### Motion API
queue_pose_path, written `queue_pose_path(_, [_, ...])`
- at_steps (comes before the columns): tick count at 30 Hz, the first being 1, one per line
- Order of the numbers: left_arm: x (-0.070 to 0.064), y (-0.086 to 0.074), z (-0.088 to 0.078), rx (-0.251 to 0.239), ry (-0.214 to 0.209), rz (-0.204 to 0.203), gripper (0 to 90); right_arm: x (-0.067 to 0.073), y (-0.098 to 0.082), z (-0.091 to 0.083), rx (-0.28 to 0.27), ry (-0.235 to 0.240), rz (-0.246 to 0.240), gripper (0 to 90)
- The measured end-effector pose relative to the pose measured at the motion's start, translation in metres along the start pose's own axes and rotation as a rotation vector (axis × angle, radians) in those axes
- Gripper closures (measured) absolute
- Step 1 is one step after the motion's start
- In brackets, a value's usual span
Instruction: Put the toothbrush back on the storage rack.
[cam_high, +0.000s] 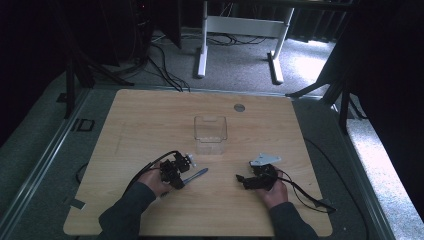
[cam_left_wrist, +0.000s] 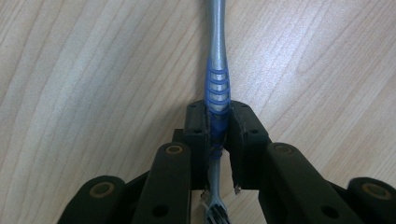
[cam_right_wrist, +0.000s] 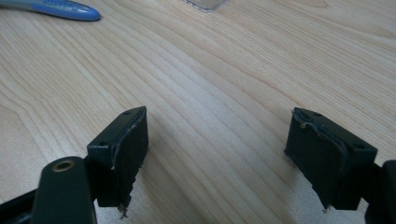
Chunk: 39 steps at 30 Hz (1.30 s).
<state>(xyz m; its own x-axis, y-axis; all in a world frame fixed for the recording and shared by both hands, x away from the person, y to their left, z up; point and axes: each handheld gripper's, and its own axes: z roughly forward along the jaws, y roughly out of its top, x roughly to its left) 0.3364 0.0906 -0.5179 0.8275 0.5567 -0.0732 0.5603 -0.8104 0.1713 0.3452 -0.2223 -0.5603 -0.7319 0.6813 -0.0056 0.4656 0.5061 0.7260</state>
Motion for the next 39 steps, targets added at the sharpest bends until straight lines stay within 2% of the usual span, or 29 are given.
queue_pose_path(5, [-0.002, -0.001, -0.001, -0.01, 0.008, 0.005, 79.2, 0.0, 0.0, 0.0, 0.0, 0.0, -0.001, 20.6])
queue_pose_path(13, [0.0, -0.005, -0.016, -0.067, 0.03, -0.013, 79.3, 0.0, 0.0, 0.0, -0.001, 0.0, -0.001, 20.6])
queue_pose_path(20, [-0.002, -0.007, -0.025, -0.1, 0.032, 0.001, 79.3, 0.0, 0.0, 0.0, 0.001, 0.002, -0.001, 20.3])
queue_pose_path(24, [-0.002, -0.008, -0.028, -0.11, 0.03, 0.01, 79.2, 0.001, 0.001, 0.001, 0.013, 0.016, -0.017, 14.0])
queue_pose_path(27, [-0.002, -0.008, -0.03, -0.118, 0.032, 0.009, 79.2, 0.001, 0.002, 0.002, 0.014, 0.016, -0.018, 14.1])
queue_pose_path(30, [-0.003, -0.009, -0.034, -0.126, 0.035, 0.021, 79.3, 0.002, 0.002, 0.002, 0.011, 0.01, -0.01, 16.0])
queue_pose_path(33, [-0.004, -0.009, -0.039, -0.139, 0.035, 0.032, 79.2, 0.003, 0.002, 0.001, 0.002, -0.002, 0.0, 23.3])
queue_pose_path(39, [-0.006, -0.012, -0.047, -0.161, 0.046, 0.044, 79.2, 0.009, 0.004, -0.004, -0.02, 0.008, -0.027, 30.1])
